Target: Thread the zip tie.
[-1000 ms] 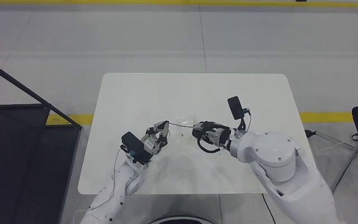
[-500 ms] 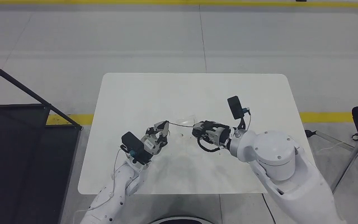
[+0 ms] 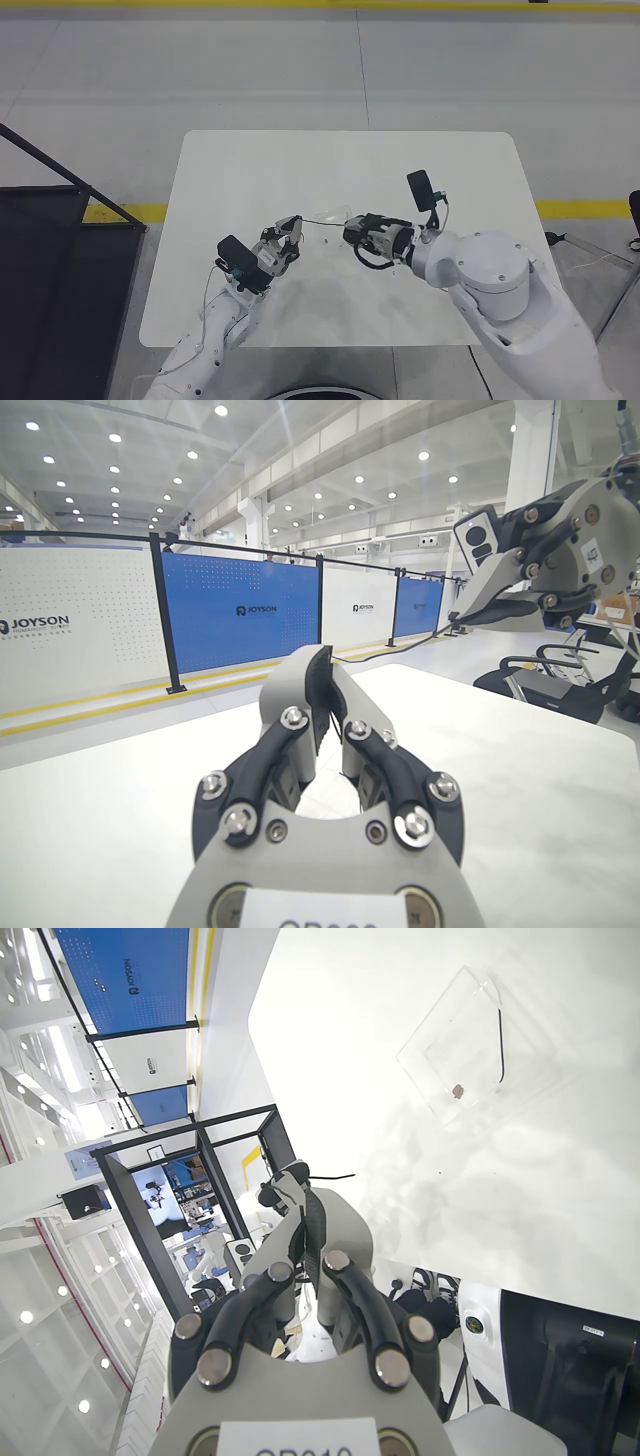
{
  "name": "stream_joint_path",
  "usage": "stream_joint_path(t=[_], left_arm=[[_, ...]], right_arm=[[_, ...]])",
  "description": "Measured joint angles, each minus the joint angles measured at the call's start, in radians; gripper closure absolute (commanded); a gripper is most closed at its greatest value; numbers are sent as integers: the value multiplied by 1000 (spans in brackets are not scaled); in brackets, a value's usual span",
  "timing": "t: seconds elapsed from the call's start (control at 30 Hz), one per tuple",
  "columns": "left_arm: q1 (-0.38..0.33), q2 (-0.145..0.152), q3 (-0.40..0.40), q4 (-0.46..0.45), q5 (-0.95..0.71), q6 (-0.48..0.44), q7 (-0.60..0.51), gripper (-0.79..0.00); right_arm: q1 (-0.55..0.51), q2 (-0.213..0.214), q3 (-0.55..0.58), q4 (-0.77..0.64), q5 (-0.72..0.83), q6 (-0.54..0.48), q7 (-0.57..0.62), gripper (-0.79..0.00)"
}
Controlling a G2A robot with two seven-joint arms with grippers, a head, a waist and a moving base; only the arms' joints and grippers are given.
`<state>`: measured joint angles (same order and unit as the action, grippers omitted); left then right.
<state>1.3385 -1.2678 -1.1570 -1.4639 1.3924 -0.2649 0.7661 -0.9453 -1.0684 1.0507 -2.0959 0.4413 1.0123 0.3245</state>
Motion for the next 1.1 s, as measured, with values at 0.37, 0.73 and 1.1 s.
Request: stream_joint_path(t=[0.37,0.73,1.1], left_arm=[[0,0,0,0,0,0,0,0],[0,0,0,0,0,0,0,0],[0,0,0,0,0,0,0,0]], right_arm=[[-1,-5,5,-1,28,0,-18,0],[-11,-2,4,-17,16,0,-18,0],[-8,2,-3,-14,3,0,-12,0]])
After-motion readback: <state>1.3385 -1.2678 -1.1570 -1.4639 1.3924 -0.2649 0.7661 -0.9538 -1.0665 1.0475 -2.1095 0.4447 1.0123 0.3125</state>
